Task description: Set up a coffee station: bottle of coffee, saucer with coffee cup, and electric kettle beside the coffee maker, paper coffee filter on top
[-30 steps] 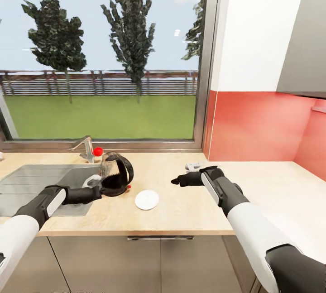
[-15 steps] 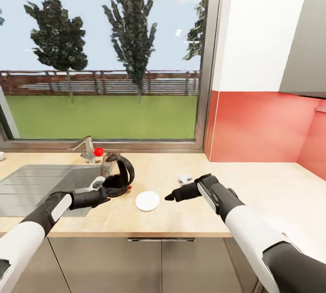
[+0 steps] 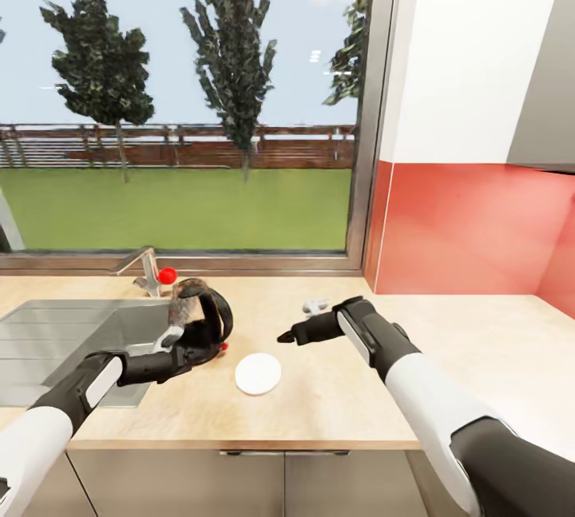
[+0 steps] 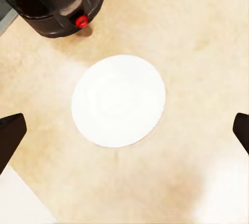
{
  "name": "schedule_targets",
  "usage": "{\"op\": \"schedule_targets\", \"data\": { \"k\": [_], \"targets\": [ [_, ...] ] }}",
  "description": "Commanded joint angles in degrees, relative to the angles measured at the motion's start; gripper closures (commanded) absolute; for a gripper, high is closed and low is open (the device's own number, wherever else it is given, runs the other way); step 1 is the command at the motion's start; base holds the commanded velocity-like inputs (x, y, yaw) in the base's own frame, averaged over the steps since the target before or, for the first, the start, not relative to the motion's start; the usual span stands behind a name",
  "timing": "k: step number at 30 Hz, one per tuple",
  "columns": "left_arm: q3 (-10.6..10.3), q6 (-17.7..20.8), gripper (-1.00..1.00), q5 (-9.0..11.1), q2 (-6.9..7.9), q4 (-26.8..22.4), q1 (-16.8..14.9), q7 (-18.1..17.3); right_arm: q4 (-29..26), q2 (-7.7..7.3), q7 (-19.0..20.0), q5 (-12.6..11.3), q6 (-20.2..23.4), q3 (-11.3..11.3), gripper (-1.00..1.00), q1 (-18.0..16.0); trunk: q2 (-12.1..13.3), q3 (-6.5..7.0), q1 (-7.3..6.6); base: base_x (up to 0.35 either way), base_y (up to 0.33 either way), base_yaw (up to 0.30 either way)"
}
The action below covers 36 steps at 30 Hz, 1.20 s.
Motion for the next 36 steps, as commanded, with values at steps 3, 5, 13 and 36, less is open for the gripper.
{"op": "schedule_targets", "data": {
  "k": [3, 5, 13, 36],
  "targets": [
    [-0.2, 0.3, -1.0, 0.4, 0.06, 0.1, 1.0, 0.0, 0.6, 0.07, -0.3, -1.6, 0.3, 0.2, -1.0, 0.0, -0.1, -0.02, 0.03, 0.028, 0.0, 0.0],
    [-0.2, 0.3, -1.0, 0.4, 0.0, 0.2, 1.4, -0.1, 0.8, 0.1, -0.3, -1.7, 0.3, 0.2, -1.0, 0.3, -0.1, -0.02, 0.03, 0.049, 0.0, 0.0],
    [0.0, 0.2, -1.0, 0.5, -0.95, 0.2, 2.3, 0.0, 3.0, 0.23, 0.0, -2.4, -1.5, 0.1, -1.0, 1.4, -0.1, -0.02, 0.03, 0.083, 0.0, 0.0],
    [0.1, -0.9, -1.0, 0.4, -4.06, 0.4, 6.0, 2.9, 26.7, 1.21, 6.6, -14.4, -16.5, 0.2, -1.0, 5.8, -0.1, -0.02, 0.03, 0.098, 0.0, 0.0]
  ]
}}
